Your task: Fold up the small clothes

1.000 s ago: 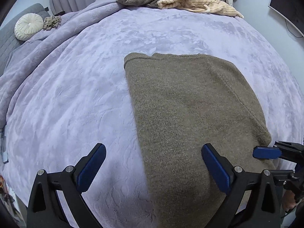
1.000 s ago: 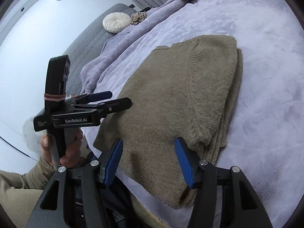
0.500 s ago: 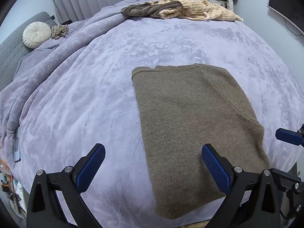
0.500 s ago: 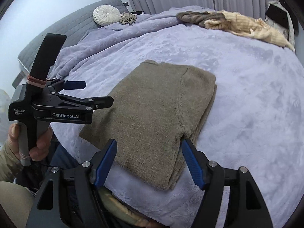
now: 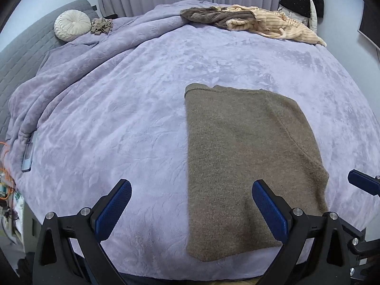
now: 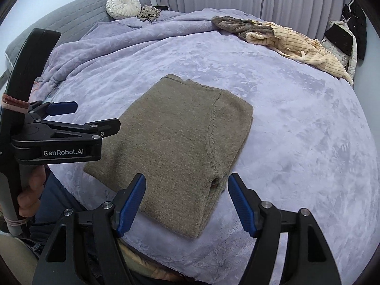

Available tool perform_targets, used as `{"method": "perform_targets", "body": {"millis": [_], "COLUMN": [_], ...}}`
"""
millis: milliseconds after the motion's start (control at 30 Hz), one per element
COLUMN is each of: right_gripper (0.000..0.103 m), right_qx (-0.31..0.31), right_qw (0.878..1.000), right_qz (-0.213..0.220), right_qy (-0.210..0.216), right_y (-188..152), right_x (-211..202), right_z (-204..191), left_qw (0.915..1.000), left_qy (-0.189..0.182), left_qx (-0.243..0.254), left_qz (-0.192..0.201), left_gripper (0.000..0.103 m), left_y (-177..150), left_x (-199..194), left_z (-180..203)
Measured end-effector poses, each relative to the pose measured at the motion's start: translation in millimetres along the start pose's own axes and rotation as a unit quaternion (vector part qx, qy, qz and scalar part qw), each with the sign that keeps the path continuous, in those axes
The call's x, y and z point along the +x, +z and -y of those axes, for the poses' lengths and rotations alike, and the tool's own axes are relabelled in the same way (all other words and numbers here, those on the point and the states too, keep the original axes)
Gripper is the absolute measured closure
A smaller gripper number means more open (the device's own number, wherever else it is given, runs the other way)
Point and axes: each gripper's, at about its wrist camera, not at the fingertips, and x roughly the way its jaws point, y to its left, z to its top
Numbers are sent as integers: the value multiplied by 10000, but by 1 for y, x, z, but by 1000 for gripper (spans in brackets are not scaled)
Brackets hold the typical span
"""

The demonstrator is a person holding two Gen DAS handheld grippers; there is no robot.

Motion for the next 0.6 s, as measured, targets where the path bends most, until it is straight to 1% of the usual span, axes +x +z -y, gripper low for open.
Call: {"method": "perform_targets", "body": {"millis": [67,167,267,367,600], "right_gripper": [28,28,28,28,28], "right_qx": [-26,-24,-13,-13,-52], "right_qw": [10000,10000,10000,10000,9999], "right_qz": [-24,-54,-51,-77,-151], "right_qy": [-27,-21,-16,-26,-34], "right_y": [-1,-2,-1,-1,3], "right_x": [1,2,3,4,8], "right_z": [0,0,0,1,2], "left_qw": [9999,9998,9997,9994,9989], "left_qy": [110,-37,-53,-180,-225], "left_qx": [-29,10,60,131,16], "left_qz": [-126,-199,-214,-259,-409], "left_gripper": [1,1,1,1,1], "left_y": [-2,-4,-3,-1,3], "left_x": [4,3,1,1,6], "left_z": [-1,1,3,6,5]}}
